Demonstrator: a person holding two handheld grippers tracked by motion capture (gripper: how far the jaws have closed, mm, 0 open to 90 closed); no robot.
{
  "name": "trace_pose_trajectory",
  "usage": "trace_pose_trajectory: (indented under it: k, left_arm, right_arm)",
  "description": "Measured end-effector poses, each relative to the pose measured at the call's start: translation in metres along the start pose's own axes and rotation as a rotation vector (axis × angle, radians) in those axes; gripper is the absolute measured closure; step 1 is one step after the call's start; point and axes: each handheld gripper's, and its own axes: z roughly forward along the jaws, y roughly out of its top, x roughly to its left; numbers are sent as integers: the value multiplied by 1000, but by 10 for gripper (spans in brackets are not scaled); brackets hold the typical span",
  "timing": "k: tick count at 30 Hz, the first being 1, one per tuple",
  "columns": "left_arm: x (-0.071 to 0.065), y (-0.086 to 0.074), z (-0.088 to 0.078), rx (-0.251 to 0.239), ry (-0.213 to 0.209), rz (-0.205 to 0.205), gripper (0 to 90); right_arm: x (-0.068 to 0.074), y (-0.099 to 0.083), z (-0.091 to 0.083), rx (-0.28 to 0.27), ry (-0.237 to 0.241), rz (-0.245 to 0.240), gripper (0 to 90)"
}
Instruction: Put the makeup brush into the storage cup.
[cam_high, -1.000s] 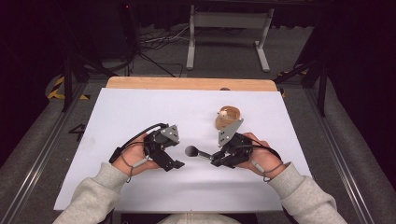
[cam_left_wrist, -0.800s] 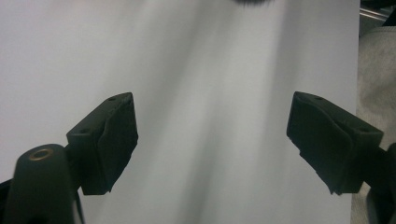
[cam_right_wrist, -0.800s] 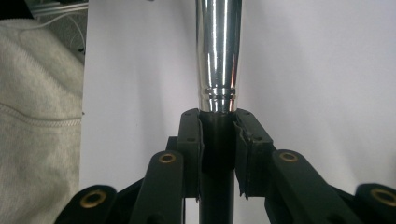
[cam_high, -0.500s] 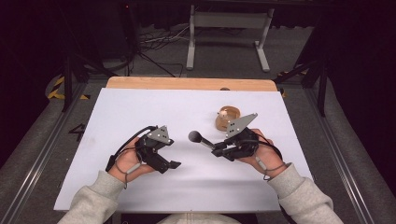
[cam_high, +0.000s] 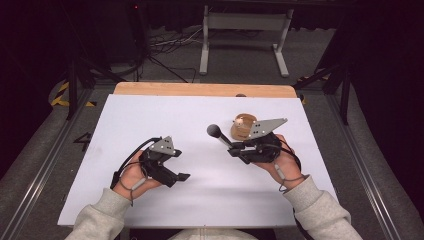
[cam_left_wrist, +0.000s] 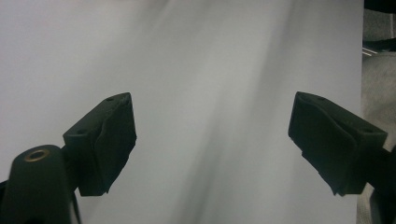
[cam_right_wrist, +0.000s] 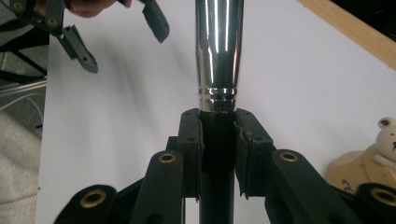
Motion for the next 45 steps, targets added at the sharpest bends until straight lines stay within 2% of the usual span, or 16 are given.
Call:
trace_pose_trajectory:
  k: [7,9,10,11,22,28,29,31,35,41,45]
  left_arm:
    - [1,-7,-2,-7,12,-14,156]
    - [1,-8,-2,-12,14,-20,155]
    - [1,-9,-2,-17,14,-25,154]
    - [2,-10,-2,-19,10,-27,154]
    - [4,-18,-6,-39,24,-49,144]
    - [6,-21,-10,-51,43,-56,144]
    - [6,-22,-11,-52,46,-56,143]
    - [7,-23,-11,-54,48,-57,143]
    - [8,-25,-11,-56,52,-65,139]
    - [7,-29,-13,-63,60,-74,138]
    - [8,-32,-13,-74,88,-88,122]
  right_arm:
    - [-6,1,-3,-83,-51,43,743]
    - [-7,2,-3,-88,-57,50,743]
    - [-8,3,-3,-109,-83,64,743]
    - [-8,3,-3,-109,-83,64,743]
    - [-19,8,-4,-256,-190,130,744]
    - [-25,10,-2,-292,-242,138,744]
    - [-27,11,-2,-303,-266,144,743]
    - [-28,10,-2,-312,-275,143,744]
    - [-31,11,-2,-346,-328,139,744]
    - [-38,12,-1,-370,-351,152,744]
    - [-43,12,1,-382,-371,139,744]
